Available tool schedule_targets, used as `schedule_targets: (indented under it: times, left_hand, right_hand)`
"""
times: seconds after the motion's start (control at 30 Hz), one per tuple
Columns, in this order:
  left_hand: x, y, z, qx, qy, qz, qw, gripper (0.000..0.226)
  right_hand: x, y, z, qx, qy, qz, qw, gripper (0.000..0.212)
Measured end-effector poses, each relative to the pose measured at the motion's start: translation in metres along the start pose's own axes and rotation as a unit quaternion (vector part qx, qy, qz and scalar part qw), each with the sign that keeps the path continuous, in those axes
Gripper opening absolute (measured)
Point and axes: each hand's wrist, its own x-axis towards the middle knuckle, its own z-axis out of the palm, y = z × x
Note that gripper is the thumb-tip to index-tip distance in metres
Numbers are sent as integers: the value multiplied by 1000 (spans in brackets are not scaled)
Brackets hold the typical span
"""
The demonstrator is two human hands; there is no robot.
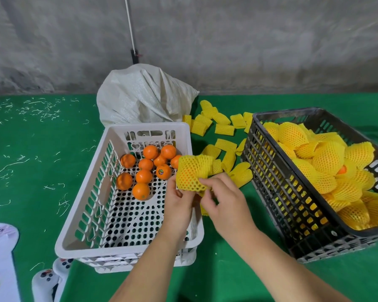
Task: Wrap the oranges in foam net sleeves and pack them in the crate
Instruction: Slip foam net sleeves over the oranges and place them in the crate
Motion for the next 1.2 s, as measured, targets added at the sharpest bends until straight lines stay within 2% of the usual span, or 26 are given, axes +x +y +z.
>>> schedule_targets:
  times: [0.1, 0.23, 0.3, 0.47, 0.6, 0.67, 0.73, 0.83, 0.9, 0.93, 1.1, 1.2]
  left_hand:
    - [1, -3, -6, 40, 5, 12, 999, 35]
    - [-5, -2, -6, 48, -75, -15, 996, 57]
    - [-5, -2, -4, 80, -76, 3, 994, 65]
    - [-3, -2, 3, 112, -64, 29, 991, 56]
    - [0, -4, -2, 82, -30, 40, 995, 50]
    - [1, -2, -5, 66, 0, 54, 996, 52]
    - [1, 0, -6, 63, 14, 61, 996, 52]
    - [-1, -2, -2, 78, -13, 72, 994, 55]
    - [-1, -6, -3, 111, -31, 86, 990, 57]
    - [-1, -7, -4, 125, -36, 88, 988, 58]
    - [3, -16, -6, 191, -69, 125, 971, 64]
    - [5, -20, -7, 258, -90, 134, 953, 74]
  right_hand:
    - [-5, -5, 7, 4, -16, 16, 1000, 36]
    - [-2, -1, 6, 72, -17, 65, 995, 46]
    - [0, 4, 2, 69, 2, 62, 996, 42]
    - [-3, 11, 2, 51, 65, 39, 996, 25]
    - [-16, 6, 12, 61, 20, 49, 997, 25]
    - [-18, 4, 11, 113, -8, 63, 992, 19]
    - [-16, -3, 11, 206, 0, 130, 970, 28]
    - [-4, -16, 15, 314, 34, 310, 897, 51]
    - [2, -19, 21, 379, -15, 406, 832, 74]
    - [3, -19, 22, 394, -30, 428, 813, 80]
    - [-8, -11, 14, 374, -36, 427, 823, 84]
    - [-14, 0, 9, 426, -54, 414, 803, 90]
